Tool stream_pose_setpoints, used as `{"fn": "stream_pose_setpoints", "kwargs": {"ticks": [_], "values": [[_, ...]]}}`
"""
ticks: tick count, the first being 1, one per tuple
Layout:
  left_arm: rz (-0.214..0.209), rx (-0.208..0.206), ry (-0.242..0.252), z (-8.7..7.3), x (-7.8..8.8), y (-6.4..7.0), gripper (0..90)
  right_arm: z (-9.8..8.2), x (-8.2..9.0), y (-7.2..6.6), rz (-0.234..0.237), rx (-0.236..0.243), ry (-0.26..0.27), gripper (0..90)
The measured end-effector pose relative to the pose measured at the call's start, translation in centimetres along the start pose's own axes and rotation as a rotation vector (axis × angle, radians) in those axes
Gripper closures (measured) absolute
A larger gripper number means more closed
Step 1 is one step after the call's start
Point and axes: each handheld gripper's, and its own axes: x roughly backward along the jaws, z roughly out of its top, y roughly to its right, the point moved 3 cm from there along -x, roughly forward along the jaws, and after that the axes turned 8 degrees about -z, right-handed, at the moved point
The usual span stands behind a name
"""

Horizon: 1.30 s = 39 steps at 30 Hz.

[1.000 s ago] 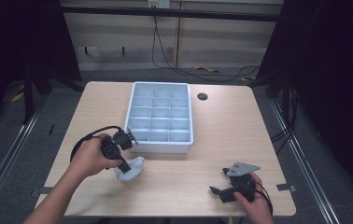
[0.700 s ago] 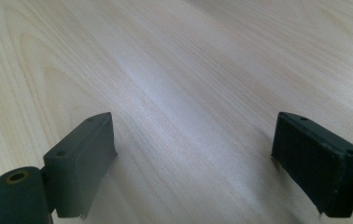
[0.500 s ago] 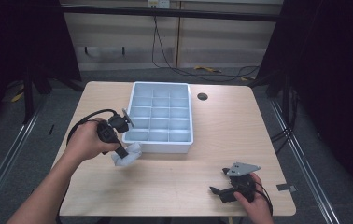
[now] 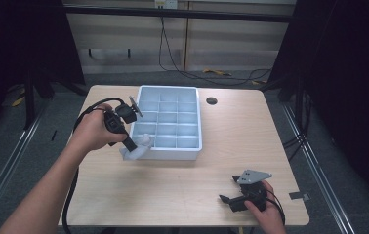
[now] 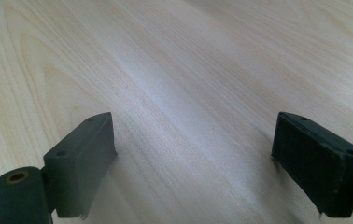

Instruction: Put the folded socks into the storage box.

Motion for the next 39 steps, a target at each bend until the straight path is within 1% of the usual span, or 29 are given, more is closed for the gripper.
{"fn": "stream_pose_setpoints", "kwargs": {"ticks": [4,5,7,8,11,13,14,16,20,22,25,28,30,31,32,33,36,37,38,39], "values": [[0.022,-0.010,-0.014,0.7,0.4,-0.4,81.4,0.0,0.0,0.0,0.000,0.001,0.002,12.7],[0.022,-0.001,-0.015,0.9,0.4,-0.5,81.3,0.0,0.0,0.0,-0.001,0.003,0.003,12.7],[0.016,-0.009,-0.023,1.2,0.5,-0.7,81.4,0.0,0.0,0.0,0.000,0.001,0.002,12.7],[0.014,-0.001,-0.016,1.4,0.6,-0.7,81.4,0.0,0.0,0.0,-0.001,0.001,0.002,12.7],[0.022,-0.016,-0.010,2.1,0.9,-1.1,81.4,0.0,0.0,0.0,0.000,0.001,0.001,12.7],[0.014,-0.014,-0.003,2.3,0.8,-1.1,81.4,0.0,0.0,0.0,-0.001,0.001,0.002,12.7],[0.015,-0.031,-0.006,2.4,0.8,-1.2,81.4,0.0,0.0,0.0,-0.001,0.002,0.002,12.7],[0.022,-0.038,-0.012,2.7,0.6,-1.3,81.3,0.0,0.0,0.0,0.000,0.002,0.002,12.7],[0.010,-0.036,-0.024,3.3,0.3,-1.7,81.3,0.0,0.0,0.0,0.000,0.003,0.002,12.7],[0.018,-0.045,-0.031,3.6,0.1,-1.9,81.2,0.0,0.0,0.0,-0.001,0.002,0.002,12.7],[0.038,-0.047,-0.032,4.3,-0.2,-2.3,81.1,0.0,0.0,0.0,-0.001,0.003,0.002,12.7],[0.031,-0.045,-0.044,4.6,-0.4,-2.4,81.1,0.0,0.0,0.0,-0.001,0.004,0.003,12.7],[0.036,-0.053,-0.047,4.9,-0.7,-2.6,81.0,0.0,0.0,0.0,-0.001,0.002,0.002,12.7],[0.054,-0.066,-0.064,5.1,-1.0,-2.8,80.9,0.0,0.0,0.0,0.000,0.002,0.002,12.7],[0.054,-0.066,-0.064,5.1,-1.0,-2.8,80.9,0.0,0.0,0.0,0.000,0.002,0.002,12.7],[0.068,-0.078,-0.073,5.3,-1.3,-3.0,80.8,0.0,0.0,0.0,-0.001,0.002,0.002,12.7],[0.064,-0.077,-0.075,5.4,-1.7,-3.2,80.8,0.0,0.0,0.0,0.000,0.002,0.002,12.7],[0.066,-0.083,-0.101,5.4,-2.0,-3.4,80.8,0.0,0.0,0.0,-0.001,0.003,0.002,12.7],[0.066,-0.083,-0.101,5.4,-2.0,-3.4,80.7,0.0,0.0,0.0,-0.001,0.004,0.003,12.7],[0.081,-0.089,-0.120,5.5,-2.4,-3.5,80.7,0.0,0.0,0.0,-0.001,0.002,0.002,12.7]]}}
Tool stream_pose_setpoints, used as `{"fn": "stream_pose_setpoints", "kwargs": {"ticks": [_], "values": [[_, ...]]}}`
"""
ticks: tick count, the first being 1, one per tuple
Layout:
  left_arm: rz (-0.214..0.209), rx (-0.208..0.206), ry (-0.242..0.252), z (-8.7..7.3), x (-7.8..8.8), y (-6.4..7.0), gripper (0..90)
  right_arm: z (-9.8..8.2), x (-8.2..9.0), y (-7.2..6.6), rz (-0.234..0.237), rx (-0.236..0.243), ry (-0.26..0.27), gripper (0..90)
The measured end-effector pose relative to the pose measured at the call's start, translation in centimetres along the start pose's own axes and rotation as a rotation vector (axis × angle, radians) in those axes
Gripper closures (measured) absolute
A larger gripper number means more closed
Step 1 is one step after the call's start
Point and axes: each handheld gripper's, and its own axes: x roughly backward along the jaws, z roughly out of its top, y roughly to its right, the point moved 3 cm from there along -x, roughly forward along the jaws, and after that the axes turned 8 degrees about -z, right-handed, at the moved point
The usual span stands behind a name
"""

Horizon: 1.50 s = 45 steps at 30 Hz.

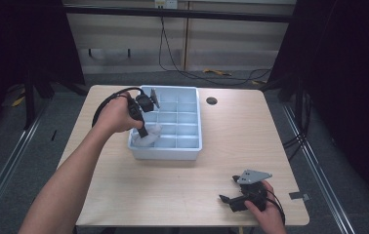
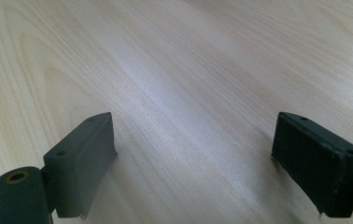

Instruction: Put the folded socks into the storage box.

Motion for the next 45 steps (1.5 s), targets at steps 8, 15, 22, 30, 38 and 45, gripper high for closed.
{"fn": "stream_pose_setpoints", "kwargs": {"ticks": [8,15,22,30,38,45], "values": [[0.021,0.009,-0.028,0.2,-1.5,-0.3,80.7,0.0,0.0,0.0,0.000,0.000,0.000,12.7],[0.030,0.013,-0.022,-0.3,-2.0,-0.8,80.8,0.0,0.0,0.0,-0.001,0.001,0.001,12.7],[0.049,0.025,-0.036,-0.6,-2.5,-0.9,80.9,0.0,0.0,0.0,-0.001,0.001,0.001,12.7],[0.047,0.036,-0.068,-0.8,-3.0,-1.0,81.6,0.0,0.0,0.0,-0.001,0.001,0.001,12.7],[0.030,0.045,0.002,-1.1,-2.1,-0.9,65.6,0.0,0.0,0.0,0.000,0.000,0.000,12.7],[0.012,0.054,0.072,-1.2,-0.5,-0.4,62.4,0.0,0.0,0.0,0.000,0.000,0.000,12.7]]}}
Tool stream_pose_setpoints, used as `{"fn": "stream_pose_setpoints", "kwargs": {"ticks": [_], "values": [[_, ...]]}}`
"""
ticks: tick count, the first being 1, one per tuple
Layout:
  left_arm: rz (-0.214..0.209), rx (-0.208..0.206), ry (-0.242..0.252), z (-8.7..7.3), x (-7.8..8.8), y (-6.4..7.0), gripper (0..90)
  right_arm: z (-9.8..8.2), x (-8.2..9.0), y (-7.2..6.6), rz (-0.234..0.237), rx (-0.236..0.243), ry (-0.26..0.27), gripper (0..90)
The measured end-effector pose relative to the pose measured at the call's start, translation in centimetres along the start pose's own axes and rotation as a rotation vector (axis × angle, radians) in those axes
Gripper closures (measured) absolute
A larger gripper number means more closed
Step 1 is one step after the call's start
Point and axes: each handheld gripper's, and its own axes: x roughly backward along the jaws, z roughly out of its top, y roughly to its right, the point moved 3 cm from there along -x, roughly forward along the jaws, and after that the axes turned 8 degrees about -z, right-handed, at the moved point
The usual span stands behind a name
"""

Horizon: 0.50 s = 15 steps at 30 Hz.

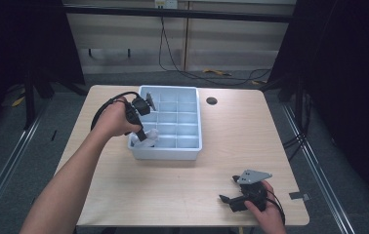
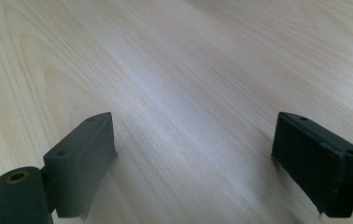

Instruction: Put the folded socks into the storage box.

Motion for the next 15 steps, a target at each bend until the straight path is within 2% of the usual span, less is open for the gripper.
{"fn": "stream_pose_setpoints", "kwargs": {"ticks": [3,7,9,10,15], "values": [[0.003,-0.024,0.006,0.2,1.0,0.4,59.6,0.0,0.0,0.0,0.000,0.000,0.000,12.7],[0.009,-0.013,0.030,0.6,1.7,0.8,58.9,0.0,0.0,0.0,0.000,0.000,0.000,12.7],[0.013,-0.023,0.023,0.7,2.0,0.8,58.8,0.0,0.0,0.0,0.000,-0.001,-0.001,12.7],[0.013,-0.012,0.035,0.8,2.2,1.0,58.8,0.0,0.0,0.0,0.000,-0.001,-0.001,12.7],[0.013,-0.015,0.043,1.4,3.5,1.5,59.8,0.0,0.0,0.0,0.001,0.000,-0.003,12.7]]}}
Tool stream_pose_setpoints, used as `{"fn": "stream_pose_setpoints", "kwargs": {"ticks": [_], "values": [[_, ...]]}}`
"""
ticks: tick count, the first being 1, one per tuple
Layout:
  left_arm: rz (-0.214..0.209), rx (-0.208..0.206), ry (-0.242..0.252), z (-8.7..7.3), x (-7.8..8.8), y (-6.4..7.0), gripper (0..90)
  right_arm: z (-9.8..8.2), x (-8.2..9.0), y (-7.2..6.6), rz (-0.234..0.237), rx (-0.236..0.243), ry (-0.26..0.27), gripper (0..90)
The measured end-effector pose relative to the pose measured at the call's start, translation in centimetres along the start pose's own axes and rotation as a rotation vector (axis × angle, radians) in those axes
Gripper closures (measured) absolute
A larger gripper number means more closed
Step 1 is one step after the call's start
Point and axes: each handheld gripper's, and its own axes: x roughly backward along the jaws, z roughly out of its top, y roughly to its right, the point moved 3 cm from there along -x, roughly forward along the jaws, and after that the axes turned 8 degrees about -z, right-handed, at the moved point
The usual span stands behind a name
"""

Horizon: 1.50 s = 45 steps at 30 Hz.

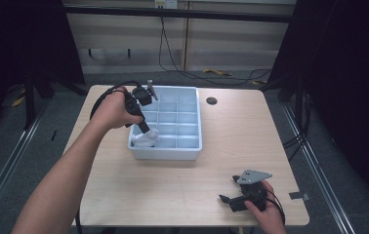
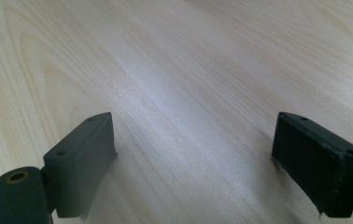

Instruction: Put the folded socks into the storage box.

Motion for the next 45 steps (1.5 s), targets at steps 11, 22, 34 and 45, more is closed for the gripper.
{"fn": "stream_pose_setpoints", "kwargs": {"ticks": [11,22,34,45], "values": [[-0.010,0.009,-0.008,0.7,1.0,-0.1,72.2,0.0,0.0,0.0,-0.001,0.001,0.001,12.7],[-0.016,0.072,-0.009,1.2,-0.3,-0.2,90.0,0.0,0.0,0.0,0.000,0.000,0.000,12.7],[-0.016,0.068,-0.041,1.8,-1.7,-0.4,90.0,0.0,0.0,0.0,0.000,0.000,0.000,12.7],[-0.008,0.056,-0.032,3.0,-2.7,-0.8,90.0,0.0,0.0,0.0,0.000,0.001,0.001,12.7]]}}
